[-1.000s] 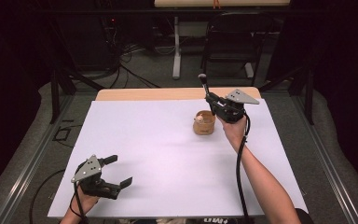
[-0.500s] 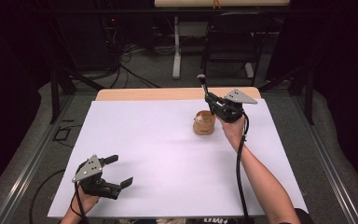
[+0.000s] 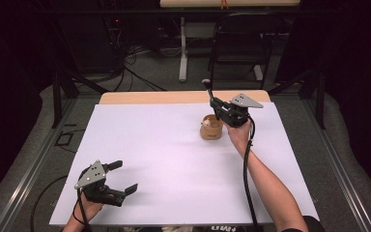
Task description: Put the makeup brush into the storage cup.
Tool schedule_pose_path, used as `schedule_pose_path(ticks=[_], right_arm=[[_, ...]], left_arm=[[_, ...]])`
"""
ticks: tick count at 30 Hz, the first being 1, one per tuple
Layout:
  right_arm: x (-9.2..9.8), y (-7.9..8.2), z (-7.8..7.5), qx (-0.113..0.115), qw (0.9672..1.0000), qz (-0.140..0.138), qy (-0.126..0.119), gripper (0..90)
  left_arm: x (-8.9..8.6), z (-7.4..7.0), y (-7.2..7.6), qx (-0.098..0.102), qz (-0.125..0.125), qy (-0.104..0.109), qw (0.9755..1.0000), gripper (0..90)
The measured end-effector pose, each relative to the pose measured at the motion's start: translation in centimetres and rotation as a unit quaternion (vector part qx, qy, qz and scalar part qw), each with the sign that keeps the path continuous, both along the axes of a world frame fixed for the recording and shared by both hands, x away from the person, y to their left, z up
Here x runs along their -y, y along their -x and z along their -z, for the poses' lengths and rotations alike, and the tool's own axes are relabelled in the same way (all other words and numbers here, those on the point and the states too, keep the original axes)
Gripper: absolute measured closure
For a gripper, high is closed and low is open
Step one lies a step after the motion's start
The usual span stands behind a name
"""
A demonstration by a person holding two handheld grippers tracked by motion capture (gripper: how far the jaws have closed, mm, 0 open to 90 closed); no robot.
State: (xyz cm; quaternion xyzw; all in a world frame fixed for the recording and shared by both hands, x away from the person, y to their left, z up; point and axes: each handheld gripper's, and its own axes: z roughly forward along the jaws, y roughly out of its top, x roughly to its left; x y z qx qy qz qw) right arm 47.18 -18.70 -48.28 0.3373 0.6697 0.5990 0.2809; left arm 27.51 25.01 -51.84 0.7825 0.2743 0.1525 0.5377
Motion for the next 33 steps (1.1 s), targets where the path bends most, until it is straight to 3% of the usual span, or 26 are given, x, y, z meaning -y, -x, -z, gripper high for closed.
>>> schedule_pose_path(ticks=[16,33], right_arm=[[0.6,-0.8,2.0,-0.035,0.9994,0.001,-0.001,77.8],[0.4,-0.8,2.7,-0.041,0.9991,-0.002,0.014,77.5]], left_arm=[[0.0,0.0,0.0,0.000,0.002,0.000,1.0000,0.2],[0.0,0.0,0.0,-0.001,0.002,0.001,1.0000,0.2]])
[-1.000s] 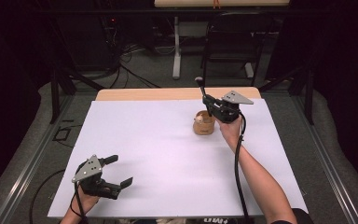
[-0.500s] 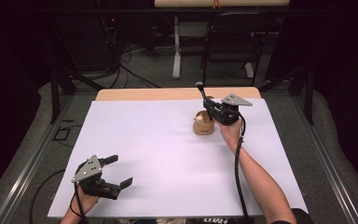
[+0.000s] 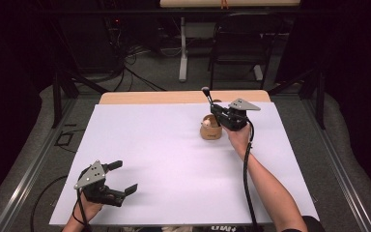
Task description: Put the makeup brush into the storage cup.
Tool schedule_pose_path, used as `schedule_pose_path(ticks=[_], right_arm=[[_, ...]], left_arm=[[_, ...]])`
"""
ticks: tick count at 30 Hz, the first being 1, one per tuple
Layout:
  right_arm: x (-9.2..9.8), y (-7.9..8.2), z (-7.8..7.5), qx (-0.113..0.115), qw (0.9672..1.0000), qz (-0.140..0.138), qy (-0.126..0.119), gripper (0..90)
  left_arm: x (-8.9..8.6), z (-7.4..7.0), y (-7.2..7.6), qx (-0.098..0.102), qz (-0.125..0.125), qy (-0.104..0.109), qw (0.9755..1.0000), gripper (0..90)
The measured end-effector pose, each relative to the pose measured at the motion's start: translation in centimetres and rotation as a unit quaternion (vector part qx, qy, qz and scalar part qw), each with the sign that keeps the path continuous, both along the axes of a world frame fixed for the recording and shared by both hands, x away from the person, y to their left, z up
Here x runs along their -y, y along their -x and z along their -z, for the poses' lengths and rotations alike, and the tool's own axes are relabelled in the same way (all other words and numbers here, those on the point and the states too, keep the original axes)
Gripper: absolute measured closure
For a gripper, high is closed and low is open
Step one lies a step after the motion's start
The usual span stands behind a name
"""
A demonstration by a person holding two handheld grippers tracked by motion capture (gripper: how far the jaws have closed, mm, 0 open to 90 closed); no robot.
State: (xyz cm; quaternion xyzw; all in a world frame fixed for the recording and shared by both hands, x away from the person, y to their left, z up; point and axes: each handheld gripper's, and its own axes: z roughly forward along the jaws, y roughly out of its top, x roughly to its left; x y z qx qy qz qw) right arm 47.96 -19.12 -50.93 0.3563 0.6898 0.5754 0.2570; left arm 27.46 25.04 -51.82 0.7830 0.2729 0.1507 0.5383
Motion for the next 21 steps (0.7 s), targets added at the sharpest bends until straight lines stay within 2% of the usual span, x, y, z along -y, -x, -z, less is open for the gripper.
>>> schedule_pose_path(ticks=[3,5,6,9,11,13,16,21], right_arm=[[-0.1,0.0,0.0,0.001,1.0000,-0.001,0.003,76.8],[-0.1,0.0,0.0,-0.001,1.0000,0.002,0.000,67.3],[0.0,0.0,-0.1,-0.004,1.0000,0.003,0.002,65.2],[0.0,0.0,-0.2,-0.008,0.9999,0.006,0.004,50.3],[0.2,0.1,-0.3,-0.010,0.9999,0.006,-0.003,40.8],[0.4,0.3,-0.6,-0.010,0.9999,0.008,-0.001,28.3],[0.6,0.4,-1.1,-0.012,0.9999,0.003,0.005,14.8],[0.7,0.9,-1.7,-0.025,0.9993,-0.016,0.025,9.4]], left_arm=[[0.0,0.0,0.0,0.000,0.000,0.000,1.0000,0.2],[0.0,0.0,0.0,0.000,0.000,0.000,1.0000,0.2],[0.0,0.0,0.0,0.000,0.000,0.000,1.0000,0.2],[0.0,0.0,0.0,-0.001,0.001,0.001,1.0000,0.2],[0.0,0.0,0.0,0.000,0.001,0.000,1.0000,0.2],[0.0,0.0,0.0,0.000,0.001,-0.001,1.0000,0.2],[0.0,0.0,-0.1,0.000,0.002,-0.002,1.0000,0.2],[0.1,0.0,0.0,-0.001,-0.004,-0.004,1.0000,0.1]])
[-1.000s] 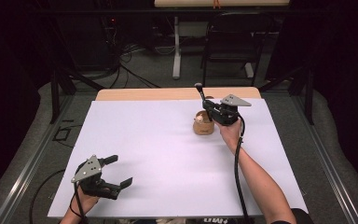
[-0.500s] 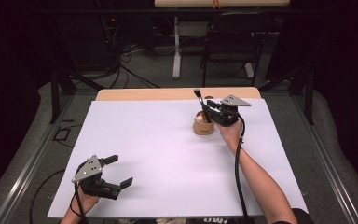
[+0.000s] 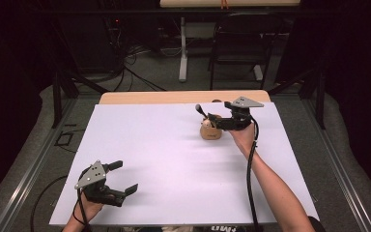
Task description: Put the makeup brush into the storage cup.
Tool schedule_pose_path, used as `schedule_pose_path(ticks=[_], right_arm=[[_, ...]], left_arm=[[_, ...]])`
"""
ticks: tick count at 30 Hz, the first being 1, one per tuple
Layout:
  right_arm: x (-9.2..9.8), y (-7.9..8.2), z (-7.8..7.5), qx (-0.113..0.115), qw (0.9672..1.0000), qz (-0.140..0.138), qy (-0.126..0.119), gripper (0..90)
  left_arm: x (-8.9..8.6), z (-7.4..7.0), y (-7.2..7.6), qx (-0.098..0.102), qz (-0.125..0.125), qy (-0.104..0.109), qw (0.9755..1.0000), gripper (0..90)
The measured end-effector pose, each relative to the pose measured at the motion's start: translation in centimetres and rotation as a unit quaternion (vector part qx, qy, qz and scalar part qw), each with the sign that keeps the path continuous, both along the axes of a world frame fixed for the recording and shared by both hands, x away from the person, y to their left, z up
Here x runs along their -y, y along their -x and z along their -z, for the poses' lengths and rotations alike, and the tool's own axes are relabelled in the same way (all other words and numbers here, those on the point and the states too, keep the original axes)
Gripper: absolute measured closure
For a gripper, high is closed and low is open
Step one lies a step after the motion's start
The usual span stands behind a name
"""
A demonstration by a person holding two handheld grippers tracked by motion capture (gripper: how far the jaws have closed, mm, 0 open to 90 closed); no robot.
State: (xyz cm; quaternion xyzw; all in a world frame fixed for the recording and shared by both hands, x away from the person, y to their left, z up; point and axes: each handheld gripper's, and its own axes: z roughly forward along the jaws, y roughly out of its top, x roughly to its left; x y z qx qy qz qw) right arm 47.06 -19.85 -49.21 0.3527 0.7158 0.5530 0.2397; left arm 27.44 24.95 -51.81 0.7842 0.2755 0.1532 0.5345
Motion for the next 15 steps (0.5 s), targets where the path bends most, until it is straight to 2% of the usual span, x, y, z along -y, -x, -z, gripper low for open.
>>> schedule_pose_path(ticks=[9,15], right_arm=[[0.4,1.4,-1.2,-0.027,0.9987,-0.023,0.036,2.2],[1.0,2.6,-1.9,-0.038,0.9979,-0.028,0.044,1.7]], left_arm=[[0.0,0.0,0.0,-0.001,0.000,-0.001,1.0000,0.1],[0.1,0.0,-0.1,0.000,0.003,0.000,1.0000,0.2]])
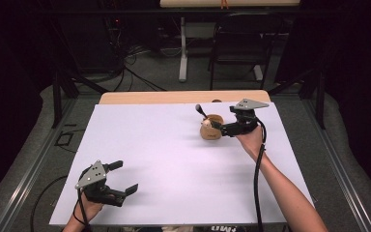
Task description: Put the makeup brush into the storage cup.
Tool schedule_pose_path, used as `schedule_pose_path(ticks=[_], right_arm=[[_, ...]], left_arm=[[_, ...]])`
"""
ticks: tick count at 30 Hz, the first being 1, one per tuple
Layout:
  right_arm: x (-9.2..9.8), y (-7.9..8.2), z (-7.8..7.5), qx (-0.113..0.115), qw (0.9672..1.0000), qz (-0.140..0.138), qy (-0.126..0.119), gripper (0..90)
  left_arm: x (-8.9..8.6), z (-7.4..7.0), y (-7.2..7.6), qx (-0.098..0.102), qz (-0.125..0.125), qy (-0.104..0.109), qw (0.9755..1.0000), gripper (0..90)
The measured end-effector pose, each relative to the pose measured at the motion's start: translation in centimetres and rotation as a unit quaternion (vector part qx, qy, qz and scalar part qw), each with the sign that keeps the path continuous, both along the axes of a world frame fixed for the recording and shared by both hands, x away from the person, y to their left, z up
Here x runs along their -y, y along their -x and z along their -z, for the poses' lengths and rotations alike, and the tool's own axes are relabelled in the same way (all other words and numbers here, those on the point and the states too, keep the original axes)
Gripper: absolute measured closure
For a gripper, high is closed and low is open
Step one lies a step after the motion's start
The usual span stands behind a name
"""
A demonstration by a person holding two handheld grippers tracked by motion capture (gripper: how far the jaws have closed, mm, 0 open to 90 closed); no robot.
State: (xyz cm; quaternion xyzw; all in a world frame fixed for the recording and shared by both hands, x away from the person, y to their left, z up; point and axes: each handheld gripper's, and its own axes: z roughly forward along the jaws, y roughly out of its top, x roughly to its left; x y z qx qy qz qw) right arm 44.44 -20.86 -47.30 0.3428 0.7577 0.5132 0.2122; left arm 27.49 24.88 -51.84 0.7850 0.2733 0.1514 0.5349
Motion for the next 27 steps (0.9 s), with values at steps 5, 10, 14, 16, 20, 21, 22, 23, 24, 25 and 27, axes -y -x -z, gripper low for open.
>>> schedule_pose_path(ticks=[5,10,14,16,20,21,22,23,24,25,27], right_arm=[[0.0,1.0,-0.5,0.002,0.9999,-0.008,0.011,1.7],[-0.1,2.5,-0.9,0.013,0.9996,-0.018,0.016,1.7],[-0.1,3.9,-1.2,0.027,0.9992,-0.024,0.018,1.7],[0.0,4.5,-1.4,0.029,0.9991,-0.027,0.017,1.6],[-0.1,5.9,-1.5,0.033,0.9985,-0.038,0.023,1.1],[-0.1,6.2,-1.5,0.036,0.9982,-0.040,0.024,0.9],[-0.1,6.6,-1.5,0.041,0.9979,-0.043,0.026,0.9],[-0.1,7.0,-1.5,0.048,0.9975,-0.044,0.026,0.9],[-0.1,7.4,-1.5,0.053,0.9972,-0.045,0.028,0.8],[0.0,7.8,-1.5,0.057,0.9969,-0.046,0.028,0.8],[0.1,8.5,-1.4,0.063,0.9965,-0.049,0.026,0.6]], left_arm=[[0.0,0.0,0.1,0.000,-0.004,-0.001,1.0000,0.2],[-0.1,-0.1,0.1,0.001,-0.005,0.000,1.0000,0.2],[0.0,-0.1,0.1,0.002,-0.003,-0.001,1.0000,0.2],[0.0,0.0,0.1,0.002,-0.001,0.001,1.0000,0.1],[0.0,0.0,0.1,0.002,-0.001,0.000,1.0000,0.1],[0.0,-0.1,0.1,0.002,0.000,0.001,1.0000,0.1],[0.0,-0.1,0.1,0.002,0.000,0.002,1.0000,0.1],[0.0,-0.1,0.1,0.003,-0.003,0.001,1.0000,0.1],[0.0,-0.1,0.1,0.003,-0.003,0.001,1.0000,0.1],[0.0,-0.1,0.1,0.003,-0.004,0.002,1.0000,0.1],[-0.1,-0.1,0.1,0.004,-0.005,0.002,1.0000,0.1]])
